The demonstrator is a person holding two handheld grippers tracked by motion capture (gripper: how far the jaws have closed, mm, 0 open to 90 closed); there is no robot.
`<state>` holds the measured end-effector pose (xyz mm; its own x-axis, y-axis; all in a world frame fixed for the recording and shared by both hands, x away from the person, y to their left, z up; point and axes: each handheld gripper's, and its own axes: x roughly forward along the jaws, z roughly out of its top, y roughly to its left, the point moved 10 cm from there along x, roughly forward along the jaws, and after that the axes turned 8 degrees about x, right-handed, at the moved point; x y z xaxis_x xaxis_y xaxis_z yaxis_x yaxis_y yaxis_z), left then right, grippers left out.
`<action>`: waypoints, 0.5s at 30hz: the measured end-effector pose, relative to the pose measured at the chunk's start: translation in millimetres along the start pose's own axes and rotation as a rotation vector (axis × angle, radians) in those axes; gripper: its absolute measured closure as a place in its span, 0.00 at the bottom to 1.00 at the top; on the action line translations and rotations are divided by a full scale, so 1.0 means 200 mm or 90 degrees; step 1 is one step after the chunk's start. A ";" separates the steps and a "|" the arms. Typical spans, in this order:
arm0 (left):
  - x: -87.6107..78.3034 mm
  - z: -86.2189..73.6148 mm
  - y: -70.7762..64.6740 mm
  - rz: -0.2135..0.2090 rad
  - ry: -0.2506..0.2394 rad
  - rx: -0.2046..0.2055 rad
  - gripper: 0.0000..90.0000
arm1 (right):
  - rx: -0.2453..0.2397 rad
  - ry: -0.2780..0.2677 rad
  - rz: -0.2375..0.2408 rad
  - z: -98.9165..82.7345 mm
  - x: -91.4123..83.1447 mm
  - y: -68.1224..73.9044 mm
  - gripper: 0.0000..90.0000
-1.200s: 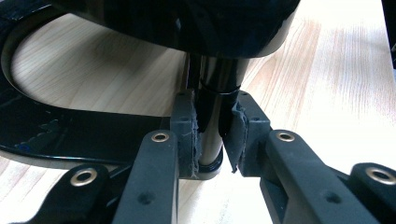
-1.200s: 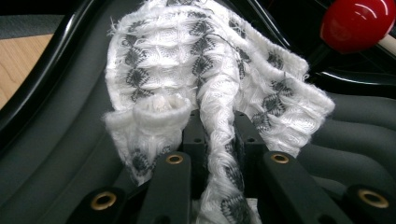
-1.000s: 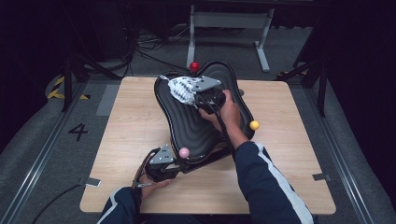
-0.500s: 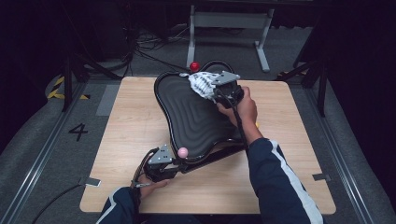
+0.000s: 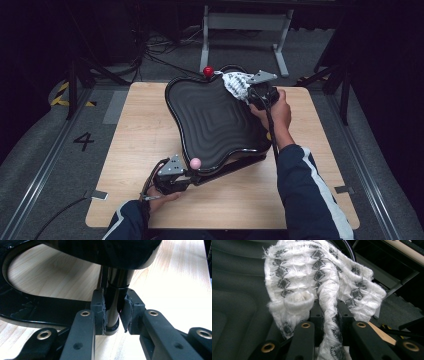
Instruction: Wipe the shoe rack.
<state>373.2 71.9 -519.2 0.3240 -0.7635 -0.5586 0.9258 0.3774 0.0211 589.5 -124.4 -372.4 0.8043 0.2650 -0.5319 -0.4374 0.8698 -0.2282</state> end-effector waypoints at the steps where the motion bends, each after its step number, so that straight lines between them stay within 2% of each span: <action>1: 0.00 0.00 0.00 -0.001 0.002 0.001 0.81 | -0.002 0.001 -0.002 0.00 0.00 0.00 0.88; 9: 0.00 0.00 0.00 -0.014 -0.005 -0.007 0.81 | -0.024 -0.014 0.009 0.04 -0.01 0.08 0.89; 13: 0.01 0.00 0.00 -0.016 -0.005 -0.009 0.81 | -0.036 -0.026 0.030 0.07 -0.01 0.15 0.89; 15: 0.01 0.00 0.00 -0.016 -0.005 -0.006 0.81 | -0.050 -0.034 0.049 0.10 -0.02 0.23 0.89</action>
<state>372.9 71.0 -520.6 0.3022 -0.7770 -0.5522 0.9317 0.3633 -0.0013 573.3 -77.5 -364.8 0.7867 0.3531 -0.5064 -0.5271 0.8112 -0.2532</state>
